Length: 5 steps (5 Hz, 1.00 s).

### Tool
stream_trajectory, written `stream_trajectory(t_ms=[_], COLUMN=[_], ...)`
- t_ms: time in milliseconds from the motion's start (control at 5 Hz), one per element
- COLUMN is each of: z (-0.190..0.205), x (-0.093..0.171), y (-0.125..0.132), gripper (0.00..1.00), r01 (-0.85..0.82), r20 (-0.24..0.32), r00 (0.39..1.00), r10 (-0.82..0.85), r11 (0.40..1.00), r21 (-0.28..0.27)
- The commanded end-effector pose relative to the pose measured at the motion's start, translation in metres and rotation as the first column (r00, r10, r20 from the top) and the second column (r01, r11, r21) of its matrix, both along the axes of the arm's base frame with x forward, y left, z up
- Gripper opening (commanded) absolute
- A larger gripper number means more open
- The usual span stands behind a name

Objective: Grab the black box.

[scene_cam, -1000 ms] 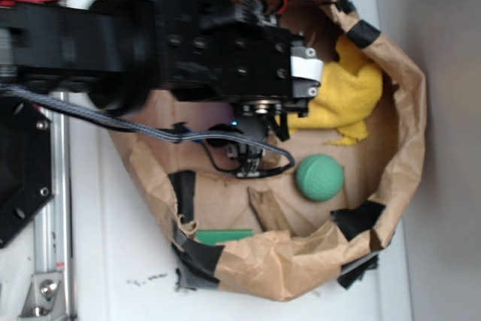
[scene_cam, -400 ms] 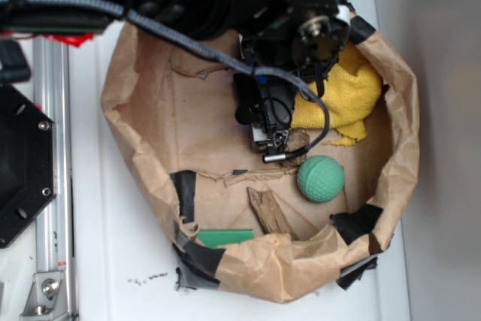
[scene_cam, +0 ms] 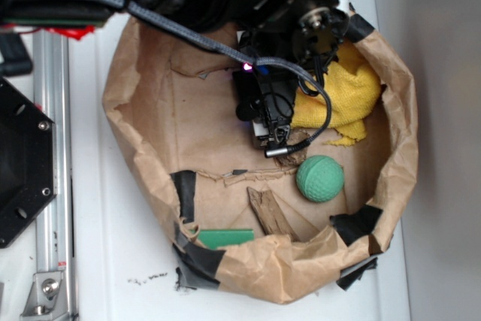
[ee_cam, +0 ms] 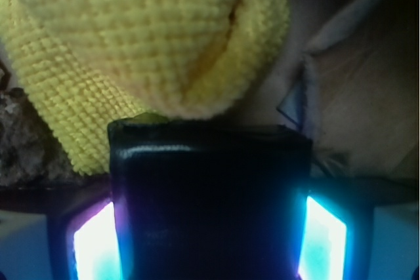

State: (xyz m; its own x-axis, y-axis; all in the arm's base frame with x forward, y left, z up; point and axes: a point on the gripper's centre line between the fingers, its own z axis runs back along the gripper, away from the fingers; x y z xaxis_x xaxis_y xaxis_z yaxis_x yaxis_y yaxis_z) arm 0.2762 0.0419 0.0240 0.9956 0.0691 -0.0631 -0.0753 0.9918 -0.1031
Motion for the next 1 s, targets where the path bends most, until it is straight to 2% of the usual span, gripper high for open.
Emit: stream_trajectory(t_ms=[0, 200, 400, 600, 800], z=[0.083, 0.133, 0.146, 0.161, 0.155], x=[-0.026, -0.028, -0.027, -0.026, -0.02], y=[-0.027, -0.042, -0.04, -0.031, -0.036], gripper=[0.0, 0.0, 0.0, 0.0, 0.0], r01=[0.014, -0.044, -0.053, -0.08, -0.061], r20=[0.241, 0.305, 0.284, 0.293, 0.246], r00=[0.97, 0.952, 0.958, 0.955, 0.969], r10=[-0.038, 0.017, 0.029, 0.054, 0.033], r11=[0.995, 0.996, 0.996, 0.994, 0.993], r21=[0.1, 0.081, 0.077, 0.078, 0.104])
